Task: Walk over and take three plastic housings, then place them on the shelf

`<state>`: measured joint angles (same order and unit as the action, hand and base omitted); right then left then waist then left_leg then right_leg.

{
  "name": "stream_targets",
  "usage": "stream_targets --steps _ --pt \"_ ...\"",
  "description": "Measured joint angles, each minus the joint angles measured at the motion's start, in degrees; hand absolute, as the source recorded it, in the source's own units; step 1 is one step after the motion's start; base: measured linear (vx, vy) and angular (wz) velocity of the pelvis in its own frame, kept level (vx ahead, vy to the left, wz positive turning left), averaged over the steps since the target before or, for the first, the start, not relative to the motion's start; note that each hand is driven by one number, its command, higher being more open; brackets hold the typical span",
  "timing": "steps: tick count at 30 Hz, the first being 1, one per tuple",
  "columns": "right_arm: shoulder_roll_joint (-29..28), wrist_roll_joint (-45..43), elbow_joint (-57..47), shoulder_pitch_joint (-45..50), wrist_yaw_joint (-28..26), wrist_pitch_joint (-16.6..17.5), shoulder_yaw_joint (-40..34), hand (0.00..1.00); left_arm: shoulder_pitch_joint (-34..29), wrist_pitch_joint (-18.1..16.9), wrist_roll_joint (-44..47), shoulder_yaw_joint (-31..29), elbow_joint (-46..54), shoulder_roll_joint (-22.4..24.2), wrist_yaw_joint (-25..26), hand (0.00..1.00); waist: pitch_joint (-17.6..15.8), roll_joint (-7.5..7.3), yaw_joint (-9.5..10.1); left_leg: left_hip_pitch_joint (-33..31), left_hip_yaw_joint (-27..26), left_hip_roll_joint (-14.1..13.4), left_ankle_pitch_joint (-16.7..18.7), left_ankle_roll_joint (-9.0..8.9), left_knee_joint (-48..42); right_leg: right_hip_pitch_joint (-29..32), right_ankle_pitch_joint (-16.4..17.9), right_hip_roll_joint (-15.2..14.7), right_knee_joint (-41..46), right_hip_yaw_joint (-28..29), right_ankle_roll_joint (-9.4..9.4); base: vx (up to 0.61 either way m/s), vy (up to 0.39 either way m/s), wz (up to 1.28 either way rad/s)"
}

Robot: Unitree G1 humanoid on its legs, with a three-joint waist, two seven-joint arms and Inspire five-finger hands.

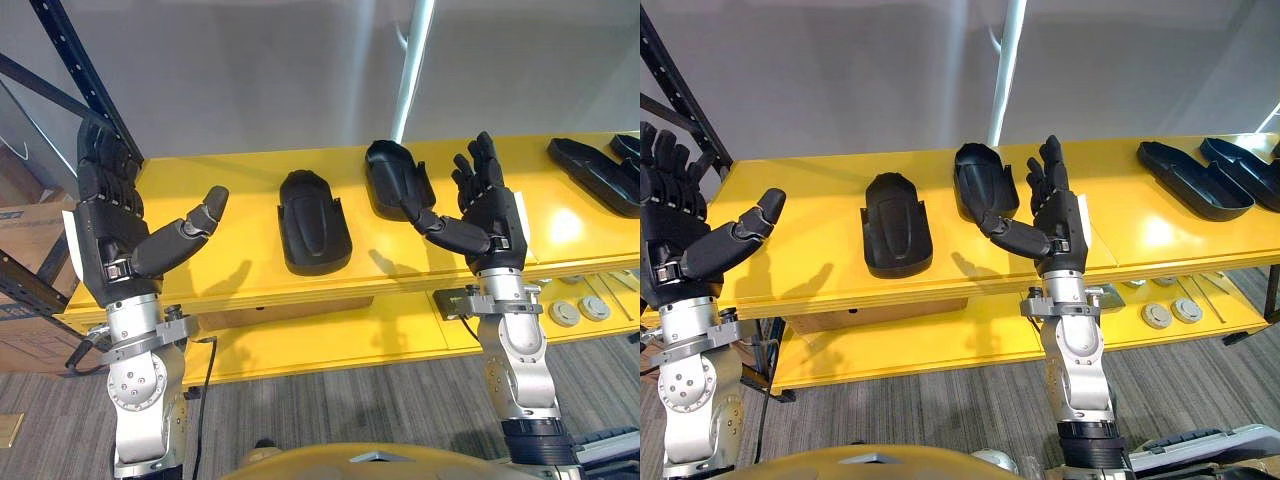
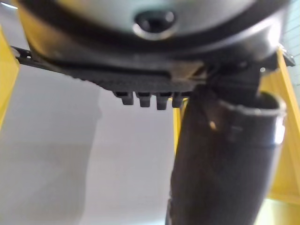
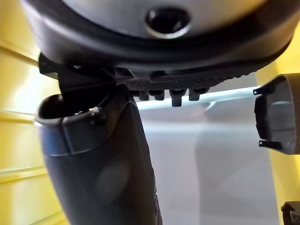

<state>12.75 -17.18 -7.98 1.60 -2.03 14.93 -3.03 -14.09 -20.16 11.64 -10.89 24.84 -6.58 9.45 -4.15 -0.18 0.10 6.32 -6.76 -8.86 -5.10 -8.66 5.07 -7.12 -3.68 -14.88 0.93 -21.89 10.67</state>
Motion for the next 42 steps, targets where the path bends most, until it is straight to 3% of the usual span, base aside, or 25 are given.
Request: stream_targets --steps 3,11,17,28,33,42 --pt "0.0 -0.04 0.42 0.92 -0.61 0.01 0.0 1.0 -0.03 -0.32 -0.18 0.59 -0.14 -0.01 0.65 1.0 -0.86 -0.24 0.03 0.03 0.18 -0.02 -0.14 0.05 0.0 0.04 0.31 0.03 0.37 0.12 -0.48 0.0 0.0 0.0" --pt "0.34 3.93 -3.76 4.23 -4.51 0.06 0.1 1.0 -0.1 -2.1 -1.08 2.61 -0.2 -0.32 4.53 1.0 -7.43 -1.18 -0.23 -4.52 0.37 -0.05 -1.18 1.0 -0.21 5.01 1.0 1.35 1.02 5.68 -0.66 -0.04 0.001 0.05" --pt "5.19 15.22 -8.44 4.09 -6.6 0.99 0.57 1.0 -0.16 -2.1 -1.12 4.52 -0.2 -0.84 5.76 1.0 -7.79 -1.19 -0.22 -5.71 0.38 -0.32 -1.13 0.38 -0.26 6.2 0.77 1.76 1.33 5.99 -0.95 0.05 -0.008 0.03" --pt "11.27 22.96 -8.45 0.66 -10.4 3.9 7.6 1.0 -0.21 -2.1 -1.11 7.31 -0.91 -3.09 8.14 1.0 -10.59 -0.88 -0.17 -4.56 -1.11 -0.8 -0.24 -0.02 -0.28 6.19 1.24 2.21 1.8 7.37 -1.34 0.0 -0.006 -0.06" --pt "12.85 27.04 -7.69 -1.71 -8.73 4.52 11.3 1.0 -0.21 -2.1 -1.12 7.88 -2.48 -3.5 8.42 1.0 -11.28 -0.31 0.28 -4.92 -0.65 -0.8 -0.26 -0.01 -0.27 6.18 1.36 2.21 1.85 6.88 -1.37 0.0 -0.003 0.04" --pt "11.51 35.21 2.31 -8.28 0.52 3.44 15.49 1.0 -0.19 -2.1 -3.12 9.09 -2.5 -3.51 9.38 1.0 -11.85 0.45 1.87 -5.82 1.37 -0.75 -0.72 -0.03 -0.28 6.0 1.75 2.2 2.1 5.17 -1.8 0.01 -0.008 0.11"
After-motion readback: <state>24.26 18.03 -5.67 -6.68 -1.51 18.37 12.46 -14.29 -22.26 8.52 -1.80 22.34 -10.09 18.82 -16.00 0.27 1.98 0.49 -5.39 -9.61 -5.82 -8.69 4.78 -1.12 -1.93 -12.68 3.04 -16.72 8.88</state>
